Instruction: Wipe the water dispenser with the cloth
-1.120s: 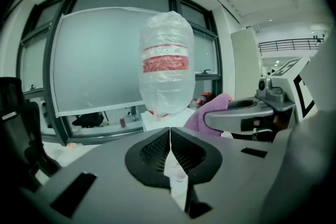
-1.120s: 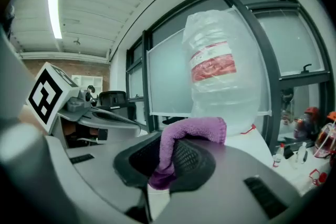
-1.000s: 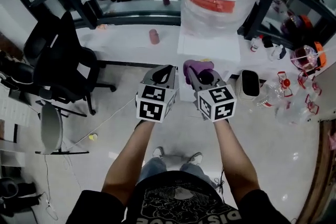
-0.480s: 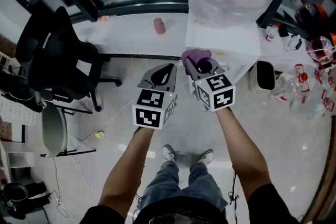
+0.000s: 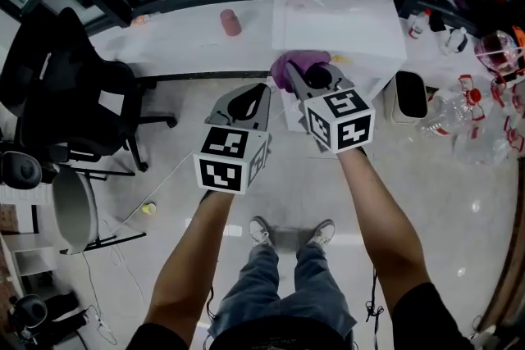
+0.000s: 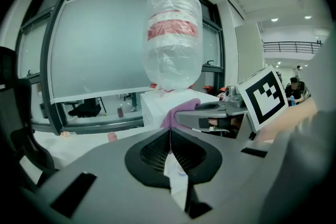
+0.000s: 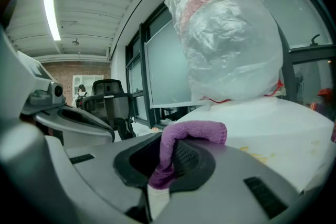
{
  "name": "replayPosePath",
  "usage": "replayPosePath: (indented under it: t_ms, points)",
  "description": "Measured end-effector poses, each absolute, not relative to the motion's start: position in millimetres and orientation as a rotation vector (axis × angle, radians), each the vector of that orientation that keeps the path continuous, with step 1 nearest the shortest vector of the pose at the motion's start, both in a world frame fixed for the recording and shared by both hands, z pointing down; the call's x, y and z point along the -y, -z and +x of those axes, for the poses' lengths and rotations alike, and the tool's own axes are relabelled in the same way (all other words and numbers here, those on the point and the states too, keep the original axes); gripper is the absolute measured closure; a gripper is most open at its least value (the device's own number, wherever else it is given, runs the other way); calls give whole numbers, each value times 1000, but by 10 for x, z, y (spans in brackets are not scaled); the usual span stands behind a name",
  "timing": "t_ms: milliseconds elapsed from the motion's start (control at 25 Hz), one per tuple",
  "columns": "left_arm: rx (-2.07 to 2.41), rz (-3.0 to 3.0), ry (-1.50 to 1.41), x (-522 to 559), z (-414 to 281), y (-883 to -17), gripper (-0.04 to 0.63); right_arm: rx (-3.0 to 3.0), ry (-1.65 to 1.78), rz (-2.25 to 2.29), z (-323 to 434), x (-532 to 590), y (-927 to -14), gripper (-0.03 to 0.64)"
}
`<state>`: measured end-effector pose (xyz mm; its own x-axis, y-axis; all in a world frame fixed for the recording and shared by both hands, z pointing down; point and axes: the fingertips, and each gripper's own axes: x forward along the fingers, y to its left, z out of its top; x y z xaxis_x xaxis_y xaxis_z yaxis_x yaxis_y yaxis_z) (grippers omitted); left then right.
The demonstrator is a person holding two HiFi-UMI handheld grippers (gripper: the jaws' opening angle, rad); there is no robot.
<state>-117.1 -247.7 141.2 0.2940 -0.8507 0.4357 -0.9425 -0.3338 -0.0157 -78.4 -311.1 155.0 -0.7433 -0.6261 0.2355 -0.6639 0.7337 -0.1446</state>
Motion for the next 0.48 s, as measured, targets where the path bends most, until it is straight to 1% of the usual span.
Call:
replayPosePath:
  t_ms: [480]
  points:
    - [1597, 2374, -531, 2662, -465, -1406, 568, 2739, -370, 1208, 207, 3228, -1481, 574]
